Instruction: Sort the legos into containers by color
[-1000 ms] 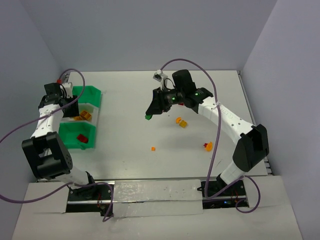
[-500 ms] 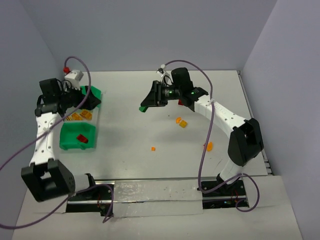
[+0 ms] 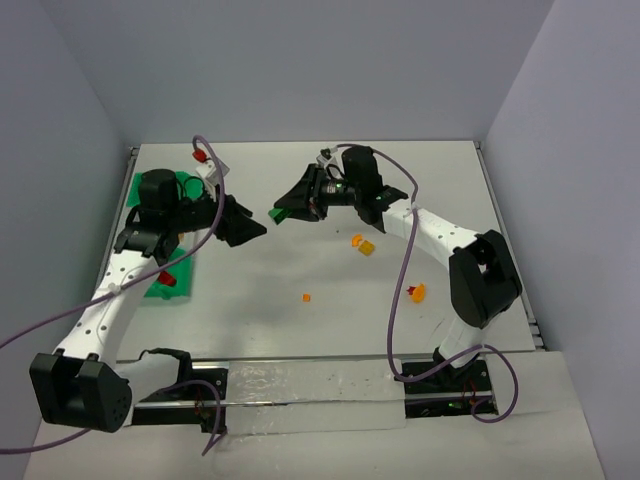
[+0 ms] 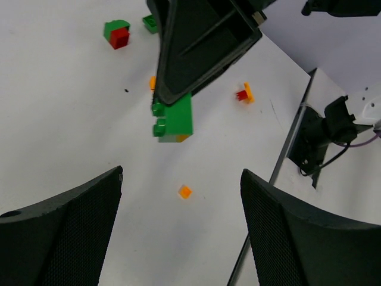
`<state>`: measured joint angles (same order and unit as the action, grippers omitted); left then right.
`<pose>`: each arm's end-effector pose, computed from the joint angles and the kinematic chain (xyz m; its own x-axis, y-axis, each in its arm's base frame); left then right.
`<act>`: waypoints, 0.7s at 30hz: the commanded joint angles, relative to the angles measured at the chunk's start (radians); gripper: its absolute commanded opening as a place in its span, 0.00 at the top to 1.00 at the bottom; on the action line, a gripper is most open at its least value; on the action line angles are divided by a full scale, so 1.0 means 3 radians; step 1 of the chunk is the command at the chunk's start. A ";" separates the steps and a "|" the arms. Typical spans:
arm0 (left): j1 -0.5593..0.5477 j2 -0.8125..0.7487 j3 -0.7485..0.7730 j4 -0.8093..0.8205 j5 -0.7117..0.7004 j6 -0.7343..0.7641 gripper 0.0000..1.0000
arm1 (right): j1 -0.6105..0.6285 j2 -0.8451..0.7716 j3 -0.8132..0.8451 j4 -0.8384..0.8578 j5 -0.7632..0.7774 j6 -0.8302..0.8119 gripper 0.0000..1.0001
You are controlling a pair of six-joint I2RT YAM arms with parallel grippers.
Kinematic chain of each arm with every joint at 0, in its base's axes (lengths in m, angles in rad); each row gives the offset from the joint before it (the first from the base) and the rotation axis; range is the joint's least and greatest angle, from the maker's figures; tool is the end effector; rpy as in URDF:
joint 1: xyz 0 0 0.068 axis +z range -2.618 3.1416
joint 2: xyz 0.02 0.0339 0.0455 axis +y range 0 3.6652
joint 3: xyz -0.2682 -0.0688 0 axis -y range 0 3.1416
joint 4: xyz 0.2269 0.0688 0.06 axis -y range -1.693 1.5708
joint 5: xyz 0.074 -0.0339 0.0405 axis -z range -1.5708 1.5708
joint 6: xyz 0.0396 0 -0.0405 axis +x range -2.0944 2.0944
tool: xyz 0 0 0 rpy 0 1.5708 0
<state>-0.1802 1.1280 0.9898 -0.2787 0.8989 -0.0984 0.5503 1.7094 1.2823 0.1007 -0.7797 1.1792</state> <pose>0.2190 -0.0714 0.3441 -0.4766 0.0247 -0.8788 0.7725 0.4889 -0.4052 0.3138 0.2252 0.3070 -0.9727 0.1744 -0.1531 -0.1060 0.2534 0.9615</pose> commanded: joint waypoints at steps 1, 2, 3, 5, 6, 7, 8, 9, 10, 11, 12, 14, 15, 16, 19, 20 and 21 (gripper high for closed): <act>-0.0274 0.0083 0.0173 0.0101 -0.0118 -0.0068 0.14 | -0.0019 0.0060 0.0067 0.0230 -0.0044 0.0209 1.00; -0.0315 0.0098 0.0175 0.0124 -0.0162 -0.0089 0.14 | -0.0019 0.0057 0.0054 0.0240 -0.0044 0.0216 1.00; -0.0374 0.0134 0.0193 0.0141 -0.0244 -0.0101 0.15 | -0.0016 0.0054 0.0033 0.0263 -0.0055 0.0234 1.00; -0.0478 0.0213 0.0234 0.0167 -0.0414 -0.0117 0.16 | -0.0009 0.0054 0.0001 0.0339 -0.0075 0.0282 1.00; -0.0528 0.0251 0.0247 0.0171 -0.0481 -0.0125 0.17 | 0.0000 0.0054 0.0009 0.0339 -0.0075 0.0274 1.00; -0.0559 0.0259 0.0261 0.0176 -0.0496 -0.0127 0.18 | 0.0001 0.0054 0.0010 0.0328 -0.0075 0.0261 1.00; -0.0580 0.0278 0.0280 0.0181 -0.0523 -0.0131 0.19 | 0.0005 0.0047 0.0014 0.0320 -0.0079 0.0249 1.00; -0.0597 0.0308 0.0304 0.0194 -0.0551 -0.0144 0.20 | 0.0007 0.0040 0.0012 0.0327 -0.0080 0.0251 1.00; -0.0620 0.0327 0.0315 0.0221 -0.0580 -0.0159 0.23 | 0.0007 0.0035 0.0007 0.0329 -0.0080 0.0248 1.00; -0.0630 0.0350 0.0320 0.0240 -0.0615 -0.0174 0.27 | 0.0007 0.0030 0.0002 0.0325 -0.0084 0.0247 1.00; -0.0635 0.0363 0.0335 0.0251 -0.0692 -0.0178 0.31 | 0.0007 0.0022 -0.0007 0.0324 -0.0085 0.0247 1.00; -0.0637 0.0393 0.0369 0.0256 -0.0790 -0.0167 0.35 | 0.0007 0.0013 -0.0038 0.0323 -0.0084 0.0251 1.00; -0.0637 0.0399 0.0384 0.0265 -0.0831 -0.0164 0.37 | 0.0007 0.0008 -0.0052 0.0320 -0.0074 0.0247 1.00; -0.0637 0.0409 0.0394 0.0270 -0.0850 -0.0168 0.40 | 0.0007 0.0008 -0.0057 0.0324 -0.0071 0.0247 1.00; -0.0637 0.0435 0.0435 0.0280 -0.0872 -0.0162 0.52 | 0.0012 0.0009 -0.0065 0.0289 -0.0064 0.0239 1.00; -0.0637 0.0448 0.0444 0.0285 -0.0889 -0.0157 0.59 | 0.0016 0.0013 -0.0055 0.0258 -0.0059 0.0216 1.00; -0.0642 0.0449 0.0454 0.0285 -0.0880 -0.0153 0.62 | 0.0012 0.0014 -0.0045 0.0254 -0.0049 0.0214 1.00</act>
<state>-0.3656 1.2557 1.0689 -0.2479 0.6649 -0.1433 0.5510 1.7107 1.2671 0.1488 -0.7937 1.2421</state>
